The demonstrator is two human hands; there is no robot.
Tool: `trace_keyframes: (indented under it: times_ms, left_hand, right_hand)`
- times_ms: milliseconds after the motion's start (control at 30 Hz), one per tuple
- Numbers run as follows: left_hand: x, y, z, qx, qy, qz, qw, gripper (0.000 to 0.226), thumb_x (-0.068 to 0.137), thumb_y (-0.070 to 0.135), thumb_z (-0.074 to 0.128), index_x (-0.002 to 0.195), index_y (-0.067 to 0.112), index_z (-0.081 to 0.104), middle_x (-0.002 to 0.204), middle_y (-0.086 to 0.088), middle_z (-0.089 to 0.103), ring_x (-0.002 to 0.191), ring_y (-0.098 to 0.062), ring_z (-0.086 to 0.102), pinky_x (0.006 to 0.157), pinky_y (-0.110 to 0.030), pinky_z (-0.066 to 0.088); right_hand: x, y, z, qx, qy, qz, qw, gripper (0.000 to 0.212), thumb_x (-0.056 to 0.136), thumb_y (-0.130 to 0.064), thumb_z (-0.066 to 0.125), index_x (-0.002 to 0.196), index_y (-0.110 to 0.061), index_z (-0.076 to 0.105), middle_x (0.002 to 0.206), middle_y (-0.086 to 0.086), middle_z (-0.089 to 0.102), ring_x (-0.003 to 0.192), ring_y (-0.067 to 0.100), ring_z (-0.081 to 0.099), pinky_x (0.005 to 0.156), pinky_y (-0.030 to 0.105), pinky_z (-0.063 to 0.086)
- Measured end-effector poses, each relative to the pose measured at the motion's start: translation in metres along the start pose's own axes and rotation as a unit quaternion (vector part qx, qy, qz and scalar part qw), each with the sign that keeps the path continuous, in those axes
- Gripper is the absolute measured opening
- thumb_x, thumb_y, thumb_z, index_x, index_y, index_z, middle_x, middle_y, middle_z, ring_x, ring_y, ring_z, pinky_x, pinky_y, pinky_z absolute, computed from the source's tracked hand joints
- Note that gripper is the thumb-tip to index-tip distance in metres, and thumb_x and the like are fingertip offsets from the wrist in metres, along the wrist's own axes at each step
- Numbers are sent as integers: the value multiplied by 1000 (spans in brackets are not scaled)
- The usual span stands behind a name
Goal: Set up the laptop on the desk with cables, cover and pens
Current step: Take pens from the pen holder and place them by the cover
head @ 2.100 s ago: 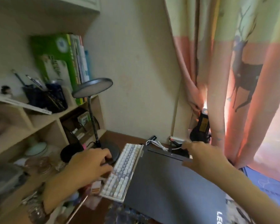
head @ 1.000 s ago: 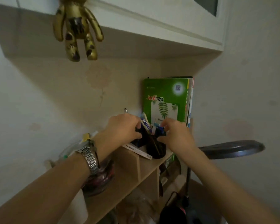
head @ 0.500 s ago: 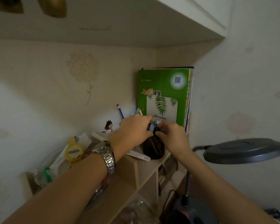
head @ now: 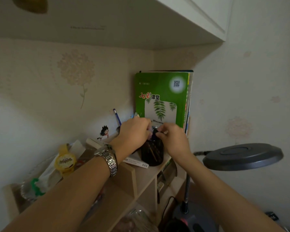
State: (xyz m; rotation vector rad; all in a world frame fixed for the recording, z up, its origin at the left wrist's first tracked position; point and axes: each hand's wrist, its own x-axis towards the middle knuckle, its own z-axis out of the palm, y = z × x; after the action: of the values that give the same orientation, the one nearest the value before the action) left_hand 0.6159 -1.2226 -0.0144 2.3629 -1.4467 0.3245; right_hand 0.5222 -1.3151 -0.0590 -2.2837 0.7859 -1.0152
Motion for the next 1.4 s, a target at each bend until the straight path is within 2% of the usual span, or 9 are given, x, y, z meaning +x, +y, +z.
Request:
trace_keyframes:
  times_ms: [133, 300, 433, 600, 700, 800, 933, 1033, 1400]
  left_hand:
    - [1, 0, -11, -27, 32, -5, 999, 5, 86, 26, 59, 81, 25, 62, 84, 1, 69, 73, -20, 64, 69, -35, 51]
    - [-3, -1, -34, -58, 83, 18, 995, 14, 90, 32, 57, 93, 19, 61, 83, 2, 64, 74, -18, 61, 58, -29, 42]
    - [-7, 10, -58, -137, 108, 20, 984, 12, 91, 33, 54, 95, 23, 58, 84, 6, 64, 77, -14, 64, 68, -34, 52]
    - [-22, 31, -87, -275, 124, 52, 952, 15, 92, 29, 54, 101, 18, 59, 87, 0, 70, 77, -10, 68, 76, -34, 58]
    - [-34, 46, -94, -344, 102, 66, 931, 11, 91, 26, 56, 98, 18, 59, 84, -2, 71, 72, -10, 71, 65, -24, 56]
    - [-45, 58, -93, -378, 81, 79, 919, 8, 90, 24, 58, 95, 18, 60, 79, -1, 71, 66, -7, 70, 59, -16, 54]
    - [-59, 73, -79, -406, 45, 77, 909, 5, 90, 23, 58, 91, 20, 61, 79, -2, 72, 63, -7, 70, 56, -16, 54]
    - [-71, 84, -62, -428, 18, 66, 901, 4, 89, 24, 59, 85, 25, 59, 78, -2, 72, 62, -8, 70, 56, -20, 54]
    - [-133, 143, -19, -444, -65, 54, 892, 16, 87, 30, 61, 97, 18, 64, 78, -1, 74, 62, -6, 71, 53, -14, 54]
  right_hand:
    - [5, -9, -7, 11, 24, -30, 999, 8, 86, -16, 62, 90, -9, 65, 95, 7, 67, 80, 18, 61, 60, 23, 38]
    - [10, -32, -25, 68, 71, -62, 993, 11, 88, -17, 60, 94, -8, 64, 89, -2, 62, 81, 13, 59, 71, 27, 47]
    - [10, -52, -48, 116, 64, -70, 989, 15, 90, -18, 58, 100, -7, 59, 93, 0, 61, 84, 11, 57, 66, 14, 43]
    - [-9, -68, -84, 170, 19, -66, 983, 6, 95, -20, 48, 96, -14, 48, 101, 15, 66, 89, 29, 66, 76, 42, 56]
    - [-26, -71, -104, 190, -9, -67, 979, 9, 97, -21, 43, 88, -24, 44, 102, 19, 66, 86, 29, 68, 73, 41, 59]
    - [-43, -68, -120, 157, -22, -70, 985, 15, 96, -23, 44, 84, -31, 43, 97, 25, 66, 84, 40, 66, 73, 59, 54]
    - [-69, -53, -138, 174, -64, -33, 982, 5, 95, -21, 47, 100, -19, 47, 92, 13, 69, 78, 23, 71, 69, 44, 61]
    - [-93, -39, -145, 165, -83, -3, 983, 23, 90, -17, 58, 109, -17, 46, 97, 18, 66, 80, 31, 71, 69, 52, 59]
    - [-178, 11, -180, 197, -56, 83, 975, 28, 74, -6, 75, 89, -21, 57, 86, 20, 70, 70, 34, 72, 68, 56, 58]
